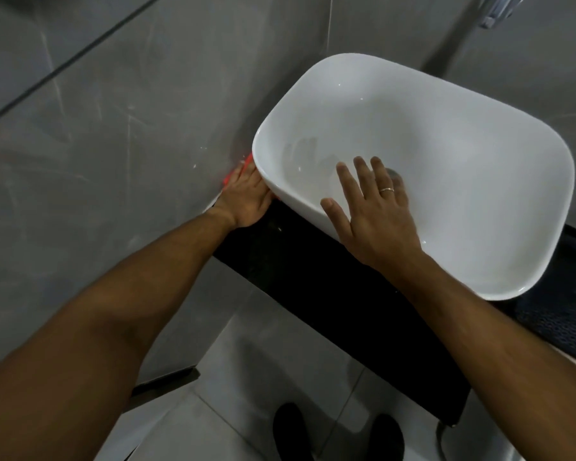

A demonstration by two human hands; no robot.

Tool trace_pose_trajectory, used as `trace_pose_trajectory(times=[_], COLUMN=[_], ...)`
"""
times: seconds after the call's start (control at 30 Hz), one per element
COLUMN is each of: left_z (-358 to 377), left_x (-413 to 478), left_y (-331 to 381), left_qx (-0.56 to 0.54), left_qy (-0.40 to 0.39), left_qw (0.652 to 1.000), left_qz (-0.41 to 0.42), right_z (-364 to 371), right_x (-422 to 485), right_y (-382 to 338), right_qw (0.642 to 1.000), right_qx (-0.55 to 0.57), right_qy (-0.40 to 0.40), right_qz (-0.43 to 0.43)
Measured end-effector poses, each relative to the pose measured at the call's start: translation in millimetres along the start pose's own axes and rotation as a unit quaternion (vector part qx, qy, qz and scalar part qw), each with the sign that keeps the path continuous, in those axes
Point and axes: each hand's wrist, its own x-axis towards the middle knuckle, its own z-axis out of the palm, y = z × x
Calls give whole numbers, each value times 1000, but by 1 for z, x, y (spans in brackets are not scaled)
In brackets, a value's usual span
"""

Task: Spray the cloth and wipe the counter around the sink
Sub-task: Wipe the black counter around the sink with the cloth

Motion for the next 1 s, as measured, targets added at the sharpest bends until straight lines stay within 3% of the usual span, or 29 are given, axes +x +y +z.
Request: trace_pose_trajectory(times=[0.23, 0.4, 0.57, 0.8, 1.0], left_z=[13, 21, 23, 37, 49], left_x=[-65, -69, -37, -78, -81], left_y=[-11, 2, 47, 125, 179], left_qx=[-4, -64, -101, -101, -130], left_qy=[28, 41, 39, 36, 28], left_qw=[1000, 993, 984, 985, 975], left_qz=[11, -85, -142, -134, -176], right_z=[-8, -11, -12, -22, -31], right_x=[-2, -3, -6, -30, -58], right_y=[-3, -5, -5, 19, 65], right_qw=[1000, 999, 999, 998, 995], right_qx=[-5, 21, 48, 52, 67], right_qy=[-12, -22, -22, 8, 37], right_qz=[6, 12, 12, -43, -56])
